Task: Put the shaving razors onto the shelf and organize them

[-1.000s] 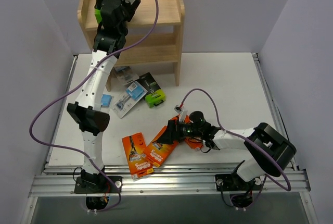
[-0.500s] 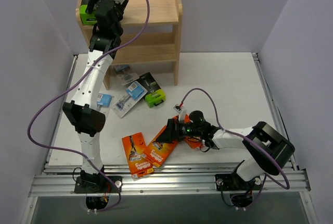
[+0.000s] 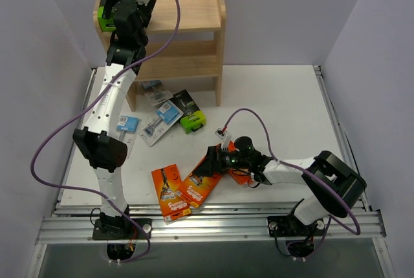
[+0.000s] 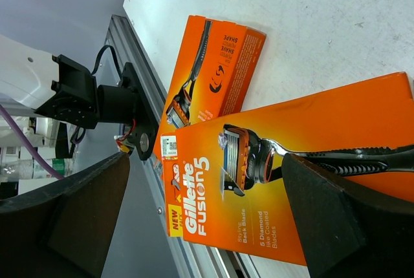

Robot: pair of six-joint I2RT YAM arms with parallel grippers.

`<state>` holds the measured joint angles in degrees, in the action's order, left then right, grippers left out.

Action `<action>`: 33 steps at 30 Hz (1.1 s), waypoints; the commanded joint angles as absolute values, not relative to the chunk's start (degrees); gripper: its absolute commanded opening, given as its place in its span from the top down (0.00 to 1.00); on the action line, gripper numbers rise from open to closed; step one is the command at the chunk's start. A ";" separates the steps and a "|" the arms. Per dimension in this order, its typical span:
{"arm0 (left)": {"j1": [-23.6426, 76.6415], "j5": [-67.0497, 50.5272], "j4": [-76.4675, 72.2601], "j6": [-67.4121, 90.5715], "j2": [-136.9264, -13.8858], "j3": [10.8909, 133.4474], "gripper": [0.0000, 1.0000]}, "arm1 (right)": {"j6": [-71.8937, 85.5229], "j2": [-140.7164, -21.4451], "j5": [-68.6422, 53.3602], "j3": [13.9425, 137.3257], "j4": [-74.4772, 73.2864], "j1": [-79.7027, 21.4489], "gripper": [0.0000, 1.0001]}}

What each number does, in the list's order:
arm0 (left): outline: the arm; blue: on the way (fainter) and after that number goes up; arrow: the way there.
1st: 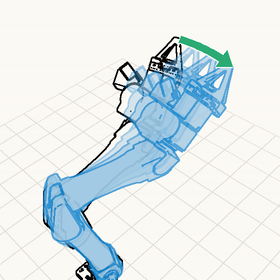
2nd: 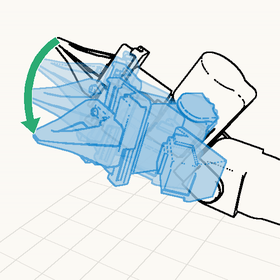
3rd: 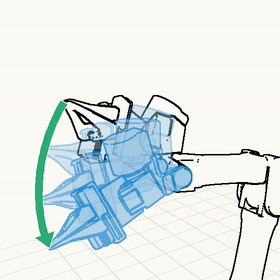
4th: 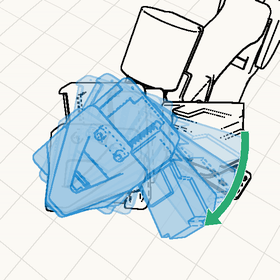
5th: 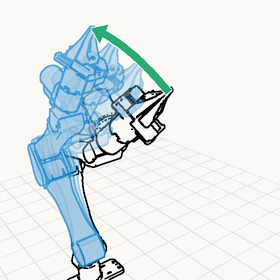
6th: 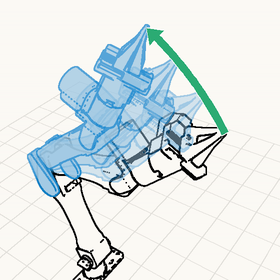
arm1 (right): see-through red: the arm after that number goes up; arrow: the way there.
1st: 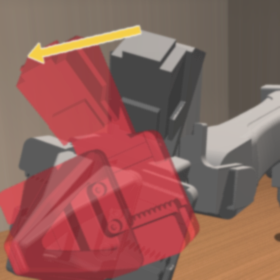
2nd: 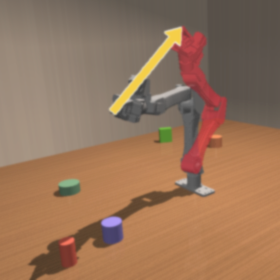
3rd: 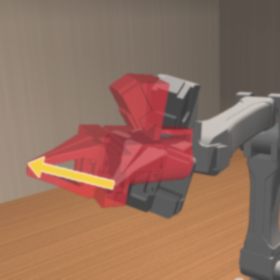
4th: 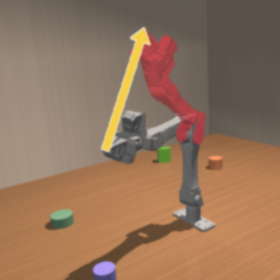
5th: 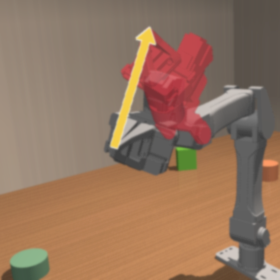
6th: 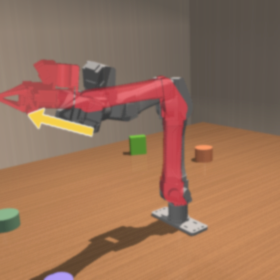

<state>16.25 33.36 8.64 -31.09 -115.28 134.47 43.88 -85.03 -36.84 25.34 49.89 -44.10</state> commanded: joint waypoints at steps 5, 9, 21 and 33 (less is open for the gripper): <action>13.54 36.65 9.58 -28.04 -112.15 137.90 0.06 | 45.26 -82.01 -35.60 26.19 51.59 -45.44 0.00; 13.62 33.85 9.75 -26.37 -112.15 140.62 0.06 | 44.30 -80.25 -34.89 26.10 48.79 -45.70 0.00; 14.24 28.13 14.41 -20.04 -113.29 145.46 0.06 | 42.10 -74.53 -32.96 26.54 41.31 -46.58 0.00; 17.75 19.17 18.63 -9.85 -105.22 144.85 0.06 | 42.80 -72.95 -30.15 25.93 41.04 -48.25 0.00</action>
<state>16.43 24.08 18.83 -15.14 -113.40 143.33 43.27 -75.29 -31.68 25.34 40.80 -47.42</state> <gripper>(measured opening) 0.941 0.996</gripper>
